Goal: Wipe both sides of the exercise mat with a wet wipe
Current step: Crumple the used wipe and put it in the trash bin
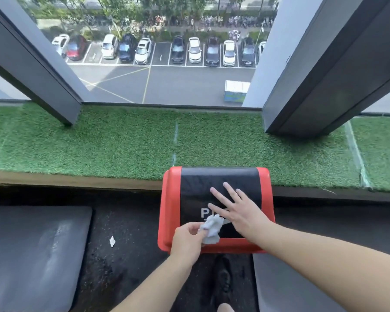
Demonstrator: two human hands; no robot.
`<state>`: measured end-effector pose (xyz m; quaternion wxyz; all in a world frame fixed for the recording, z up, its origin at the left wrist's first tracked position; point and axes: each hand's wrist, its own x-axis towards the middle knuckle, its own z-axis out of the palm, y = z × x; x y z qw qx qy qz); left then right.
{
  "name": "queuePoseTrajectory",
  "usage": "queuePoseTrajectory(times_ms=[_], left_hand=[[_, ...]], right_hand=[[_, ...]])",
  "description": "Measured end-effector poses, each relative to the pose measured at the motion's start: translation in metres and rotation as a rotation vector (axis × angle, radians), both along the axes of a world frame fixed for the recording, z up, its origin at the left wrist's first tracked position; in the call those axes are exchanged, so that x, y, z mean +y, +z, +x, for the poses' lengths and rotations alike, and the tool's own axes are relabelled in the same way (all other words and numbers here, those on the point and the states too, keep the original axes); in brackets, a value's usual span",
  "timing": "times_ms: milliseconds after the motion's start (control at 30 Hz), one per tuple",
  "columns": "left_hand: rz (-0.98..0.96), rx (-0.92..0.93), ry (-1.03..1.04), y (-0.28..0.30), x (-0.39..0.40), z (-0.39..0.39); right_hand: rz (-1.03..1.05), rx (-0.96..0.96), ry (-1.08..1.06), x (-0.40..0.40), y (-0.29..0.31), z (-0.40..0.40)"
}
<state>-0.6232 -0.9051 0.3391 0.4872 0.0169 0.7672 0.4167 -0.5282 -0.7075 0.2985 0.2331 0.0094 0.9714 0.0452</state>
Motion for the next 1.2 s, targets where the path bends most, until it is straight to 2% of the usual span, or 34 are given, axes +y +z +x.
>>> queuePoseTrajectory(times_ms=[267, 567, 700, 900, 1100, 1200], left_hand=[[0.010, 0.009, 0.035, 0.005, -0.005, -0.010], [-0.090, 0.065, 0.061, 0.005, 0.020, -0.011], [-0.106, 0.030, -0.052, 0.002, 0.033, -0.005], [-0.139, 0.276, -0.134, 0.008, 0.032, -0.006], [-0.173, 0.361, -0.295, 0.007, 0.032, 0.000], [-0.198, 0.337, -0.447, 0.003, 0.030, 0.007]], right_hand=[[0.095, 0.023, -0.295, 0.008, 0.010, -0.013], [0.103, 0.209, -0.266, 0.012, -0.004, -0.007], [0.101, 0.294, -0.259, 0.010, -0.011, -0.003], [0.073, 0.298, -0.288, 0.010, -0.010, -0.006], [0.056, 0.286, -0.273, 0.007, -0.011, 0.001], [0.080, 0.335, -0.265, 0.007, -0.013, 0.004]])
